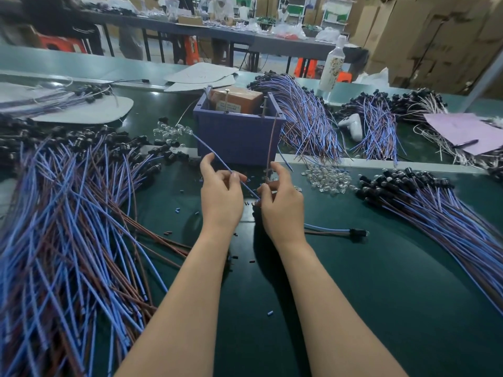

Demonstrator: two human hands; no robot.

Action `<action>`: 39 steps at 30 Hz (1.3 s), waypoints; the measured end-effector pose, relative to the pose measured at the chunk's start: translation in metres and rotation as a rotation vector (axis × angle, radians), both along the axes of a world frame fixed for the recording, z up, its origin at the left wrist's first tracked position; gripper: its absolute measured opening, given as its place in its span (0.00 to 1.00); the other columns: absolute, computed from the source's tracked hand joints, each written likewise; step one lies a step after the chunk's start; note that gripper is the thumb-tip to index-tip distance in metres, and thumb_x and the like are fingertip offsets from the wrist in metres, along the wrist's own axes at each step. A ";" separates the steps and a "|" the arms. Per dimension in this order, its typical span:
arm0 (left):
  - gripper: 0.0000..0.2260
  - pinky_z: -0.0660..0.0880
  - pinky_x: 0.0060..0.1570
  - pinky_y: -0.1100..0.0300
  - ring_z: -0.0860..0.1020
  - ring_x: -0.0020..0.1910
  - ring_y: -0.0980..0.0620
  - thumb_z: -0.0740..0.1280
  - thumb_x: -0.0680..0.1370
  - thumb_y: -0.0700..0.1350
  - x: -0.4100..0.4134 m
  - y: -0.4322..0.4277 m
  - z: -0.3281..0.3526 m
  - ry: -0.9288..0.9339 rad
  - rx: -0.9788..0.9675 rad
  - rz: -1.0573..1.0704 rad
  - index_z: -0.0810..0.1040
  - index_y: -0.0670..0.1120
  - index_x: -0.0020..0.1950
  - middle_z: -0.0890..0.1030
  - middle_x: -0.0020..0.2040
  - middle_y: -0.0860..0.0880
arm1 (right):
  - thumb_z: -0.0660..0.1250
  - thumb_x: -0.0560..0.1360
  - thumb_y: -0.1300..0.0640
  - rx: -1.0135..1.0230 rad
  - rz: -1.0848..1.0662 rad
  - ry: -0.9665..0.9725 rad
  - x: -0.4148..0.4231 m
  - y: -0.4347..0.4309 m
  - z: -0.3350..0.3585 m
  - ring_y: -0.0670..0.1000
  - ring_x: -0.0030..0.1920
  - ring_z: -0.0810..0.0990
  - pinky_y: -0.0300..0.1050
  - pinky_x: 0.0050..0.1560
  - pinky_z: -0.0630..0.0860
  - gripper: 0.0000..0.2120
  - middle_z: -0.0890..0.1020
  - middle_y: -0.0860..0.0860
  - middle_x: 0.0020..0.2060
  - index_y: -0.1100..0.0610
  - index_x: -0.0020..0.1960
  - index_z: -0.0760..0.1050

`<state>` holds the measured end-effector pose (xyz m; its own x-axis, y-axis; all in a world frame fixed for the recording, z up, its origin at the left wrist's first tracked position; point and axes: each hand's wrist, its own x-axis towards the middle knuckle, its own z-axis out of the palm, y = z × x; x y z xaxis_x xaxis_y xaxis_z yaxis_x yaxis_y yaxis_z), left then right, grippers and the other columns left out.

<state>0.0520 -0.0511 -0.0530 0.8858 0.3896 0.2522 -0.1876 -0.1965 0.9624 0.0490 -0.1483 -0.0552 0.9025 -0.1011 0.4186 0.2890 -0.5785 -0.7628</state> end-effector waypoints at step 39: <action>0.21 0.71 0.46 0.76 0.77 0.43 0.57 0.60 0.79 0.33 -0.004 -0.006 0.006 -0.189 0.138 0.030 0.69 0.44 0.71 0.79 0.48 0.52 | 0.61 0.77 0.62 0.015 0.013 0.061 -0.006 0.009 0.003 0.59 0.47 0.80 0.52 0.54 0.73 0.20 0.84 0.54 0.47 0.57 0.69 0.69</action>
<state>0.0478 -0.0567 -0.0468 0.8067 0.3649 0.4649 -0.3537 -0.3321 0.8744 0.0428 -0.1397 -0.0518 0.9275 -0.0947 0.3615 0.2495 -0.5633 -0.7877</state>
